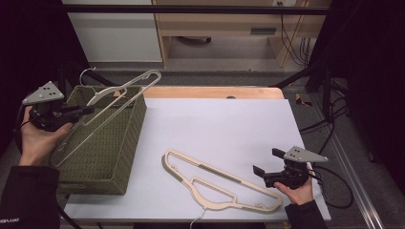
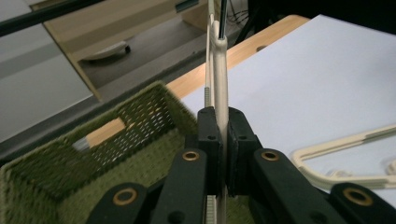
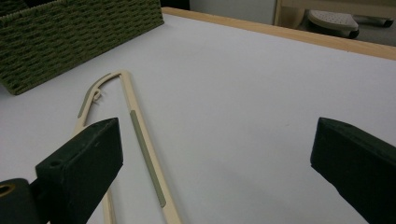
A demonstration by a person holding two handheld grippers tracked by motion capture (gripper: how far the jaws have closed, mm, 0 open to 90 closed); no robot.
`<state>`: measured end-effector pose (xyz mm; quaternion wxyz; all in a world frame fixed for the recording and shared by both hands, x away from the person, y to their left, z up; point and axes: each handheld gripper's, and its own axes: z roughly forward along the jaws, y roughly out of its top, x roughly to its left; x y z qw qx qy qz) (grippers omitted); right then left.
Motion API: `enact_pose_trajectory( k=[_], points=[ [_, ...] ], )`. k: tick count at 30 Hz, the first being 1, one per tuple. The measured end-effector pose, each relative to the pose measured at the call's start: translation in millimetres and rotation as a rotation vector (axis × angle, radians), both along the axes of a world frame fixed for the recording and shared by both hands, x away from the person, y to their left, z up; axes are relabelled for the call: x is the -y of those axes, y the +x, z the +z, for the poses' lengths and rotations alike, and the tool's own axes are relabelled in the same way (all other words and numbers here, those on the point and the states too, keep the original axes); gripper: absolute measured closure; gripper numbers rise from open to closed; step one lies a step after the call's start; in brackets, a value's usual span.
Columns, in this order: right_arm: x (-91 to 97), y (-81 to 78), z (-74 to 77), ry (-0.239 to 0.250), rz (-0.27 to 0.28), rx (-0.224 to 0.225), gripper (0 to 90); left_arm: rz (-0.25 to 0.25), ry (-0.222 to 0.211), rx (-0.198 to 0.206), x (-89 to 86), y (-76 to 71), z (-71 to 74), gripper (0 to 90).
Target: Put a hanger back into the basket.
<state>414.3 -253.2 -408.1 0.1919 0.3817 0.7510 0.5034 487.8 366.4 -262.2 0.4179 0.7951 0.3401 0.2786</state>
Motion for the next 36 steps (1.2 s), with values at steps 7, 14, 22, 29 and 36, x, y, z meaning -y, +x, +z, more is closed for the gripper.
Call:
enact_pose_trajectory(
  k=[7, 14, 22, 29, 36],
  points=[
    [0.0, 0.1, 0.1, 0.002, 0.004, -0.001, 2.6, 0.014, -0.010, -0.025, -20.7, 3.9, -11.5, 86.1],
    [-1.0, -0.3, -0.2, 0.004, 0.001, -0.010, 2.7, 0.045, -0.008, -0.032, -39.5, 5.4, -23.5, 86.1],
    [-1.2, -0.4, -0.3, 0.004, 0.002, -0.011, 2.9, 0.093, -0.008, -0.050, -56.8, 4.9, -35.3, 86.1],
    [-3.5, 1.0, -2.3, -0.005, 0.010, -0.014, 2.9, 0.103, -0.007, -0.092, -61.6, 5.5, -46.5, 86.1],
    [-3.0, 0.3, -1.8, -0.002, 0.009, -0.017, 2.9, 0.123, -0.004, -0.138, -52.4, 10.5, -67.0, 86.1]
  ],
)
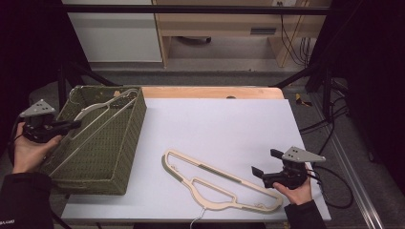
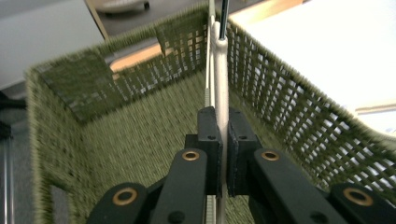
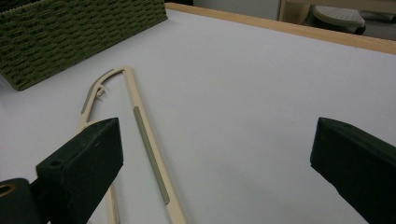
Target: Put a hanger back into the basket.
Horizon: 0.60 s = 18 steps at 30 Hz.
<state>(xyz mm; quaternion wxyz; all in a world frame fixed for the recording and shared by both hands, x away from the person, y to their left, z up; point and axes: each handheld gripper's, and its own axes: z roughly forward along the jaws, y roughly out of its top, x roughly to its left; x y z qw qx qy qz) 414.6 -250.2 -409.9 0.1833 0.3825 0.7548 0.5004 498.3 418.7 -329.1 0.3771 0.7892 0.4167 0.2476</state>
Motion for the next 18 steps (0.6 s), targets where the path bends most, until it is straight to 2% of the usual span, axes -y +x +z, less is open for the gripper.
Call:
enact_pose_trajectory(
  k=[5, 6, 13, 18],
  points=[
    [-1.0, 0.4, -0.8, -0.004, 0.001, -0.003, 3.0, 0.021, -0.005, -0.035, 1.1, 6.3, -18.1, 86.0],
    [-0.7, 0.4, -0.9, -0.008, 0.006, -0.005, 3.0, 0.027, -0.016, -0.037, 1.8, 6.9, -21.0, 86.0],
    [-2.0, 0.7, -1.6, -0.010, 0.003, -0.006, 3.1, 0.063, -0.020, -0.053, 5.5, 9.9, -35.8, 85.1],
    [-2.6, 0.9, -2.0, -0.009, 0.002, -0.007, 3.1, 0.137, -0.009, -0.071, 2.9, 14.2, -39.8, 83.7]
  ],
)
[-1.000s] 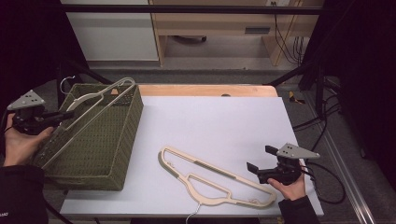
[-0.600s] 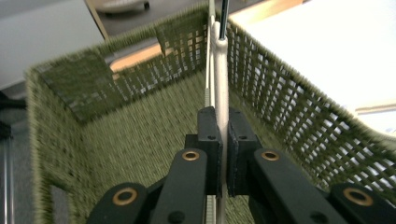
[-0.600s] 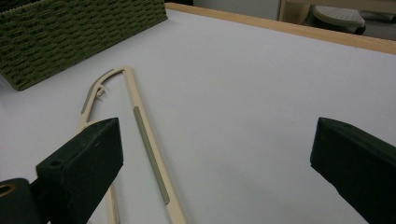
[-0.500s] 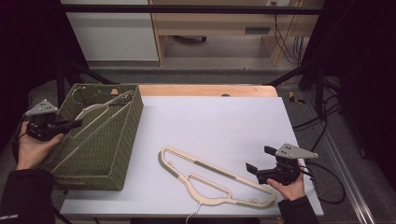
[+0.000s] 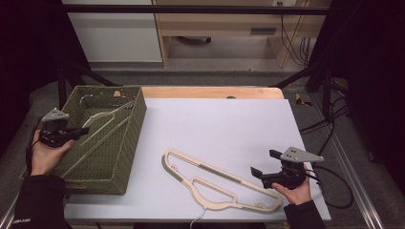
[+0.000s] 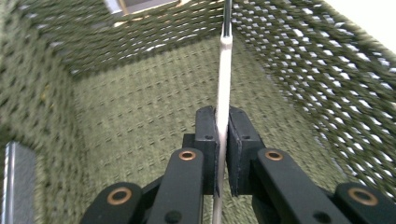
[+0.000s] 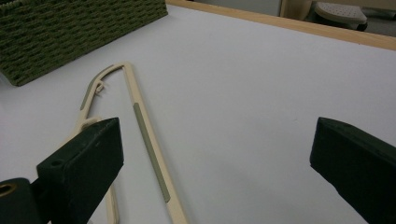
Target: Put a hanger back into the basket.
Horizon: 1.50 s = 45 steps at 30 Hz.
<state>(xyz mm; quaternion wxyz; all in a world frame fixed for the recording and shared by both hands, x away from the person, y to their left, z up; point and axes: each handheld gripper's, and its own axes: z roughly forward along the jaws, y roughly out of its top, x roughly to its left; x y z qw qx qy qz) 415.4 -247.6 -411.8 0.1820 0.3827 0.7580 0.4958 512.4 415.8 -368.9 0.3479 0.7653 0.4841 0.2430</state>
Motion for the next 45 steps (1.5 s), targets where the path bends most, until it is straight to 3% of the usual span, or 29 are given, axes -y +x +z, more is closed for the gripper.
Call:
enact_pose_trajectory(
  k=[3, 5, 8, 10, 15, 21, 28, 34, 39, 45],
  points=[
    [0.0, -0.3, 0.1, -0.001, 0.000, -0.001, 3.1, 0.038, 0.020, 0.001, -1.4, 1.3, -0.5, 82.8],
    [0.3, -0.4, 0.1, -0.003, -0.001, -0.001, 3.1, 0.067, 0.011, -0.007, -2.4, 2.5, -1.1, 82.2],
    [0.0, -0.3, 0.0, -0.002, -0.001, -0.002, 3.2, 0.104, 0.037, -0.041, -7.2, 4.6, -3.4, 78.8],
    [-0.1, 0.0, -0.4, -0.006, 0.004, -0.001, 3.2, 0.134, 0.031, -0.046, -12.4, 4.2, -6.4, 78.4],
    [-1.9, 0.8, -1.5, -0.008, 0.005, -0.004, 3.2, 0.151, 0.031, -0.072, -21.8, 2.5, -12.5, 79.4],
    [-1.7, 0.1, -1.2, -0.006, 0.003, -0.008, 3.2, 0.216, 0.032, -0.115, -25.9, 5.8, -17.9, 75.2],
    [-1.2, -0.1, -0.7, -0.004, 0.004, -0.002, 3.2, 0.247, 0.039, -0.162, -28.4, 6.2, -21.9, 63.4],
    [-1.6, -0.5, -0.8, -0.005, 0.011, -0.010, 3.1, 0.243, 0.032, -0.191, -31.2, 4.0, -24.2, 54.7],
    [-1.2, -0.4, -0.6, -0.004, 0.012, -0.003, 3.1, 0.251, 0.023, -0.162, -30.1, -0.4, -17.8, 47.7],
    [0.5, -1.0, 0.7, -0.001, 0.010, 0.004, 2.8, 0.182, -0.029, -0.065, -16.3, -13.1, -0.9, 38.9]
  ],
)
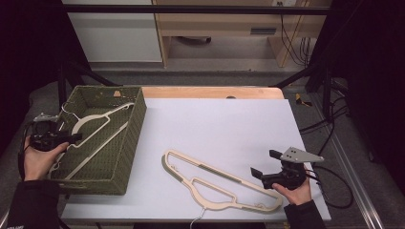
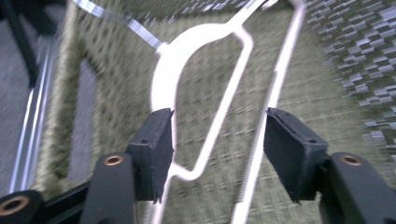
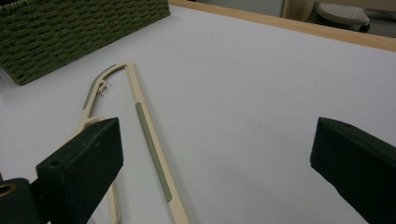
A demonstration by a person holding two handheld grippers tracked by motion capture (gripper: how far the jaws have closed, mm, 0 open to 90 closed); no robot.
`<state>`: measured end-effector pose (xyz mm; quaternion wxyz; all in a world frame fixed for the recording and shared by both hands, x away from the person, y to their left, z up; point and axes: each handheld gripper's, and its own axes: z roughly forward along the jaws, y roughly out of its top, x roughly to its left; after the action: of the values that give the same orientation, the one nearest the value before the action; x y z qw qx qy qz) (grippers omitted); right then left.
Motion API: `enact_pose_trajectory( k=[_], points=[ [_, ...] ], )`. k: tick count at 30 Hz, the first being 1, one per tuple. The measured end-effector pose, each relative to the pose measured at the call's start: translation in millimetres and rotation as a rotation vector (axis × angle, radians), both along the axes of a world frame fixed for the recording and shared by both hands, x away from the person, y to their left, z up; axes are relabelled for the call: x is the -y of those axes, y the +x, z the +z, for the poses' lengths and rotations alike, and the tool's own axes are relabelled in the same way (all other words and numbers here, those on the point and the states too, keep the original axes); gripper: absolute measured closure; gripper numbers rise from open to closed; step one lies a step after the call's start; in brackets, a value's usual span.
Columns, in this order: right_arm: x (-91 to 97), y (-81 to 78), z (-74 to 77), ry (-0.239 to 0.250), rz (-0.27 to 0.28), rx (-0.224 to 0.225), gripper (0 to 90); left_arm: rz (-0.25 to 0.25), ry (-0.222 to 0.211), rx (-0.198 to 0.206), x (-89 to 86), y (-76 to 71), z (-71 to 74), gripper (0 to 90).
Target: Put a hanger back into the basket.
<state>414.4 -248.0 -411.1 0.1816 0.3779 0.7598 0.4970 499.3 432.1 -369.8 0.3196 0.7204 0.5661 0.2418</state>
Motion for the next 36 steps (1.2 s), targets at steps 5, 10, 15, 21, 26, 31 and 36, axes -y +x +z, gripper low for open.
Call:
enact_pose_trajectory(
  k=[5, 10, 15, 21, 26, 31, 36],
  points=[
    [0.3, -2.1, 3.1, -0.002, 0.006, 0.013, 2.4, -0.060, -0.063, 0.104, 16.3, -14.7, 16.4, 27.6],
    [0.6, -3.1, 5.2, 0.006, 0.018, 0.031, 2.6, -0.131, -0.098, 0.202, 36.1, -30.2, 33.4, 17.9],
    [-0.1, -3.5, 5.5, 0.013, 0.024, 0.027, 2.6, -0.201, -0.111, 0.259, 62.1, -41.9, 43.9, 11.1],
    [-2.6, -4.7, 7.2, 0.002, 0.042, 0.030, 3.0, -0.312, -0.131, 0.310, 99.5, -55.7, 43.4, 8.6],
    [-4.3, -5.6, 8.1, 0.001, 0.062, 0.028, 4.4, -0.398, -0.130, 0.330, 126.3, -64.6, 41.6, 7.4],
    [-9.3, -6.7, 8.1, -0.007, 0.078, 0.022, 4.1, -0.473, -0.162, 0.338, 154.5, -71.5, 31.0, 7.3],
    [-17.0, -6.6, 7.8, -0.025, 0.116, 0.014, 4.5, -0.515, -0.162, 0.329, 176.6, -76.8, 17.0, 7.3]
  ],
)
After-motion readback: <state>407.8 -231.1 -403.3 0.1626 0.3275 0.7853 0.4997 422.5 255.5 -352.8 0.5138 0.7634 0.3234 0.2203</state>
